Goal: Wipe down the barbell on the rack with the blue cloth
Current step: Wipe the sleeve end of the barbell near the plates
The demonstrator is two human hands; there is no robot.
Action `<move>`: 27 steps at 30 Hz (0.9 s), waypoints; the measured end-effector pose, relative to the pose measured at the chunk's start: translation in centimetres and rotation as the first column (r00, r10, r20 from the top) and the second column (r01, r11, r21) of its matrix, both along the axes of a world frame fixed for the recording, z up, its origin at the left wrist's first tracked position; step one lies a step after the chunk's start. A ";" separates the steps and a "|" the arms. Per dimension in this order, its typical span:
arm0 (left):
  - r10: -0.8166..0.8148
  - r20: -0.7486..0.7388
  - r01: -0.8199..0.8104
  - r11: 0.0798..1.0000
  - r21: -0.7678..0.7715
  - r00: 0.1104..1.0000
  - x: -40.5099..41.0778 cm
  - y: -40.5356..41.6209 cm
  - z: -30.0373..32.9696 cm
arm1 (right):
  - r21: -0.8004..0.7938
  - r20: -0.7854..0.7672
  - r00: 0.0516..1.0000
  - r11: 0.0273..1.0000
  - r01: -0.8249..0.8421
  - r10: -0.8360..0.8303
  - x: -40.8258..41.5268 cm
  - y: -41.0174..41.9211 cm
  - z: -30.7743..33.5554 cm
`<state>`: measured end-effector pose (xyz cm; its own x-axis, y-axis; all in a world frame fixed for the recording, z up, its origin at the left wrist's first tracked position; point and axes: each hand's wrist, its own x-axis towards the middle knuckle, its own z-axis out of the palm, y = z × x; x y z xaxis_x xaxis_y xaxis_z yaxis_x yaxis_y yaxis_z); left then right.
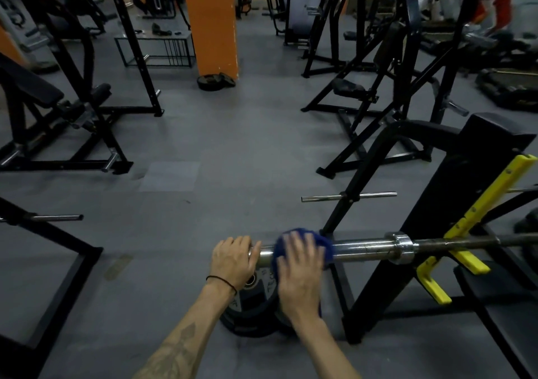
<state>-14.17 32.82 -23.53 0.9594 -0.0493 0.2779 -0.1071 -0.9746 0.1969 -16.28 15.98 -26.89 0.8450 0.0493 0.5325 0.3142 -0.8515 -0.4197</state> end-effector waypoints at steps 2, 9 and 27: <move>0.048 -0.193 -0.037 0.998 0.058 0.980 1.4 -0.2 1.6 | -0.229 0.071 0.970 0.950 -0.213 0.235 0.3 -1.7 -0.1; 0.135 -0.252 -0.140 0.990 -0.002 0.958 1.9 -0.3 1.6 | 0.012 0.006 0.998 0.998 0.059 -0.059 0.3 -1.3 -0.1; 0.062 -0.047 -0.068 0.989 -0.134 0.997 -1.8 -0.5 -0.5 | -0.180 0.071 0.970 0.960 -0.216 0.232 -0.3 -1.4 -0.4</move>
